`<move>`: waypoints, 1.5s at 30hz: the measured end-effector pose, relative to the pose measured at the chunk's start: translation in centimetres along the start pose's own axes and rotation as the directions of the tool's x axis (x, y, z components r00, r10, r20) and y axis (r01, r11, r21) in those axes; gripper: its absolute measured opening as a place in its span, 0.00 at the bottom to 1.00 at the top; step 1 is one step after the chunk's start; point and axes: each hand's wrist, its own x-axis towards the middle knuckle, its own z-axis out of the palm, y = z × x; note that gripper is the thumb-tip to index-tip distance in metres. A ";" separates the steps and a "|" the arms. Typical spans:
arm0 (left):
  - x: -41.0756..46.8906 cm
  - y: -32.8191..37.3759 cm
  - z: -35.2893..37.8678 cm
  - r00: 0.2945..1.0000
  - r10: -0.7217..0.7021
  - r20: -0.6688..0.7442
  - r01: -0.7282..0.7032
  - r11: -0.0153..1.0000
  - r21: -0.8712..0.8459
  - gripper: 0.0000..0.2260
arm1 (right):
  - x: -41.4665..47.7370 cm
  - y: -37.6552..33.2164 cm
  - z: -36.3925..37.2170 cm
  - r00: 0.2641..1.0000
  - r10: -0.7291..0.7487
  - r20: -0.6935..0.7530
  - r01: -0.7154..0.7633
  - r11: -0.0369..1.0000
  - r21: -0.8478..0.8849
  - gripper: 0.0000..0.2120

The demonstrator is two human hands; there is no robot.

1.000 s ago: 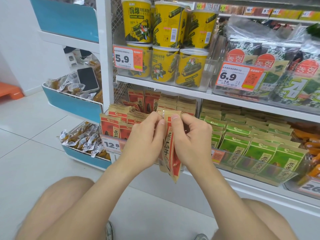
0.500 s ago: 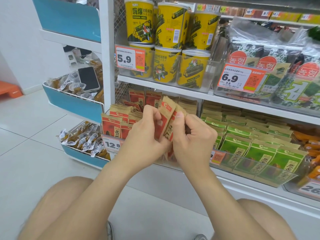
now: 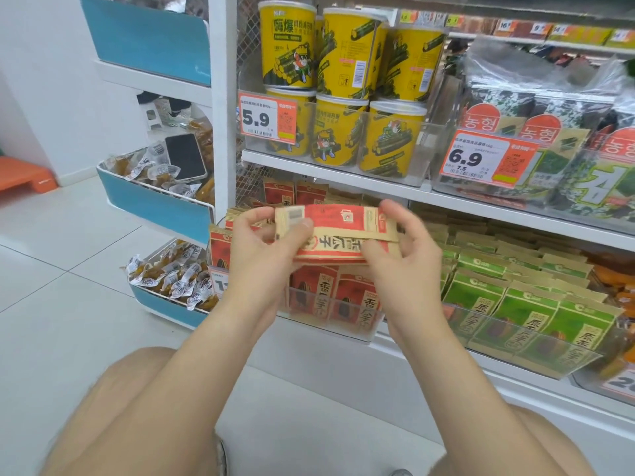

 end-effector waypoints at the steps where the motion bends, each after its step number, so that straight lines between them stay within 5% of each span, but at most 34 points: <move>1: 0.1 0.0 0.0 0.999 -0.010 -0.031 0.008 0.998 -0.068 0.22 | 0.0 0.1 -0.1 0.999 0.008 0.053 -0.007 1.000 -0.022 0.29; 5: -0.1 0.3 0.1 0.999 0.021 0.033 -0.016 0.991 -0.134 0.10 | -0.1 1.1 -0.3 0.990 -0.016 0.138 0.049 0.970 -0.237 0.27; 10: -0.8 1.0 0.0 0.970 0.236 0.054 -0.236 0.972 -0.009 0.06 | 0.0 1.4 -0.3 0.975 -0.170 0.140 0.213 0.893 -0.396 0.28; 15: -1.7 1.9 -0.2 0.912 0.402 0.082 -0.407 0.912 0.057 0.12 | -0.6 1.0 -0.6 0.866 -0.450 0.221 0.454 0.516 -0.726 0.28; 20: -1.3 1.8 -0.5 0.930 0.356 0.086 -0.362 0.929 0.070 0.09 | -0.7 0.7 -0.1 0.791 -0.571 0.218 0.533 0.470 -0.704 0.40; 30: -1.5 1.7 -0.4 0.936 0.215 0.280 -0.244 0.967 0.073 0.10 | -0.3 1.1 -0.3 0.716 -0.600 0.357 0.662 0.422 -0.619 0.30; 34: -1.6 1.4 -0.6 0.911 0.256 0.324 -0.336 0.915 0.222 0.11 | -0.7 1.4 -0.2 0.695 -0.596 0.403 0.666 0.322 -0.673 0.33; 38: -1.7 0.1 -0.3 0.872 0.317 0.374 -0.451 0.816 0.361 0.12 | -0.6 1.9 -0.3 0.705 -0.591 0.391 0.655 0.331 -0.679 0.33; 45: -1.8 -0.2 0.1 0.881 0.309 0.358 -0.435 0.826 0.359 0.07 | -0.4 2.0 -0.2 0.602 -0.731 0.320 0.669 0.243 -0.703 0.20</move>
